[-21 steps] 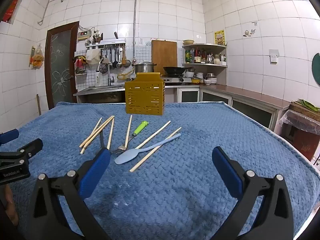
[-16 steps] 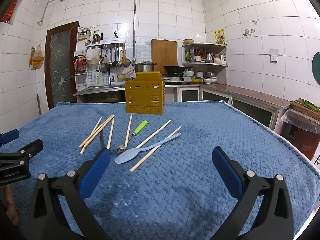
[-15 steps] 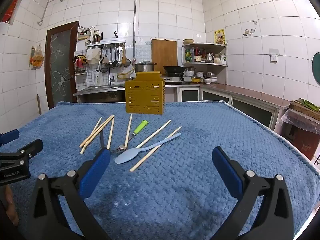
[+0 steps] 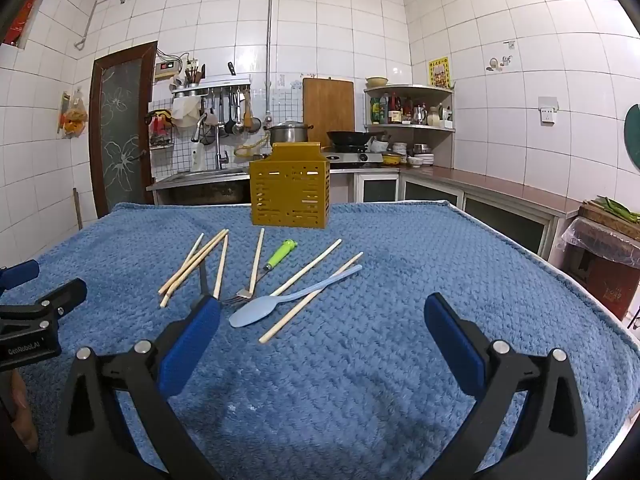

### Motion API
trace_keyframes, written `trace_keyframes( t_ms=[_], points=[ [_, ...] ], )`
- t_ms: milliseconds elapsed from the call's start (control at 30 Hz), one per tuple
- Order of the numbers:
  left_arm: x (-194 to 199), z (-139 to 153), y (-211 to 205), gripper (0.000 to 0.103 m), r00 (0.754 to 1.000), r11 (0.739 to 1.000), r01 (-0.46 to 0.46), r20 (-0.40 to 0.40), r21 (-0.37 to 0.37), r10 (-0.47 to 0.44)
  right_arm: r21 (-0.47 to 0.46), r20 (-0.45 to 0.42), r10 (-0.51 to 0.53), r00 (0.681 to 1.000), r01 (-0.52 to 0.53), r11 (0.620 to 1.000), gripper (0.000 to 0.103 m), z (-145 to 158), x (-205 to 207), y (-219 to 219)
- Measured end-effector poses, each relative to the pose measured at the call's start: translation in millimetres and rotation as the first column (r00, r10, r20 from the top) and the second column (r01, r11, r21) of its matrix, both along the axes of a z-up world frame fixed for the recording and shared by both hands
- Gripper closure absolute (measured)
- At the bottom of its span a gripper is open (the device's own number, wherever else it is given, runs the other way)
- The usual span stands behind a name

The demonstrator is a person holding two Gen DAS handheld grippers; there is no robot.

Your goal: Organize utensils

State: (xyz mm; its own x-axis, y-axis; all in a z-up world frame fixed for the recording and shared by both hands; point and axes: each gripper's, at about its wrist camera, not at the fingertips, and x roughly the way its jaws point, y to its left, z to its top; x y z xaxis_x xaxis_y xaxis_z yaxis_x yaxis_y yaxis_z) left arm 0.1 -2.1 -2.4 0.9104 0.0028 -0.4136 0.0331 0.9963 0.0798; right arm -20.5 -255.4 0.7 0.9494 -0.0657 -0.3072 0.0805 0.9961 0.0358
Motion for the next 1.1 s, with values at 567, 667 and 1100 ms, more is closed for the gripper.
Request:
trace_keyframes(
  t_ms=[567, 667, 1100],
  points=[
    [1.2, -1.5, -3.3, 0.005, 1.0, 1.0, 0.009, 0.002, 0.0, -0.009, 0.0, 0.002, -0.007, 1.0, 0.007, 1.0, 0.004, -4.0, -0.2, -2.2],
    [1.4, -1.9, -4.5, 0.005, 1.0, 1.0, 0.009, 0.001, 0.0, -0.009, 0.001, 0.001, -0.007, 1.0, 0.007, 1.0, 0.004, -3.8, 1.1, -2.1],
    [1.1, -1.6, -3.3, 0.005, 1.0, 1.0, 0.008, 0.002, -0.001, -0.008, 0.001, 0.001, -0.007, 1.0, 0.007, 1.0, 0.004, -4.7, 1.0, -2.5]
  ],
)
